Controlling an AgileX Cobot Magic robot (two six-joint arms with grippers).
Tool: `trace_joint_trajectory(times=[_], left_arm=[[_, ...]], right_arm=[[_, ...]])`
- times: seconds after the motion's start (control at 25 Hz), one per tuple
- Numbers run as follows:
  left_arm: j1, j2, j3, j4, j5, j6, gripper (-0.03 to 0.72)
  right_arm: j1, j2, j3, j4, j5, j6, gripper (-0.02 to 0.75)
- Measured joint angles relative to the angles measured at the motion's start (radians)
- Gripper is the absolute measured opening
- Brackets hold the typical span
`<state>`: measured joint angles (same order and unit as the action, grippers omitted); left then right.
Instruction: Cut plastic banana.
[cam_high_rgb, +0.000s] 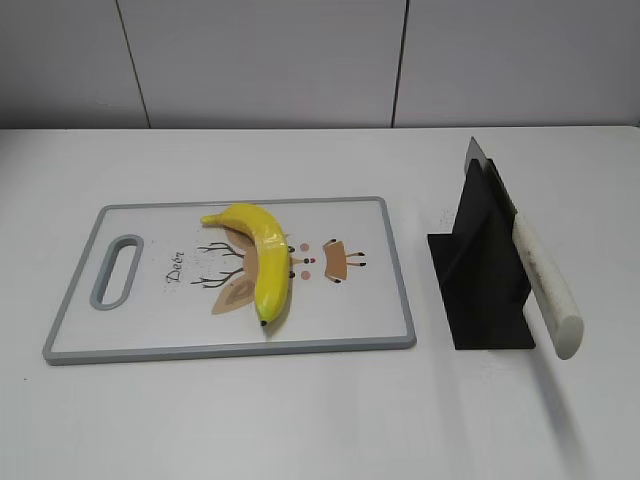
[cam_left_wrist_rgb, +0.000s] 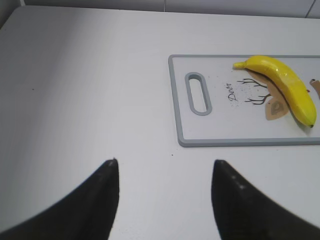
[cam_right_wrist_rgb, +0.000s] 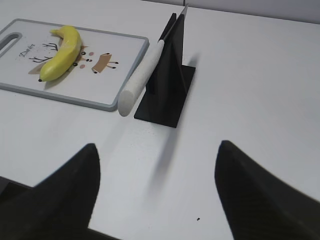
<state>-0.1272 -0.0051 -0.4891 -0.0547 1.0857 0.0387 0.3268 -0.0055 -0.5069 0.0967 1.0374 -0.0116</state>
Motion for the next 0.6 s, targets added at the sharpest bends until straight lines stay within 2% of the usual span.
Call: trace_joint_trajectory(times=[0.48, 0.6], left_arm=[[0.0, 0.0, 0.0, 0.0, 0.0, 0.0, 0.552], [0.0, 0.0, 0.0, 0.0, 0.0, 0.0, 0.552]], right_arm=[[-0.001, 0.0, 0.0, 0.003, -0.001, -0.001, 0.551], [-0.03, 0.0, 0.0, 0.003, -0.001, -0.001, 0.551]])
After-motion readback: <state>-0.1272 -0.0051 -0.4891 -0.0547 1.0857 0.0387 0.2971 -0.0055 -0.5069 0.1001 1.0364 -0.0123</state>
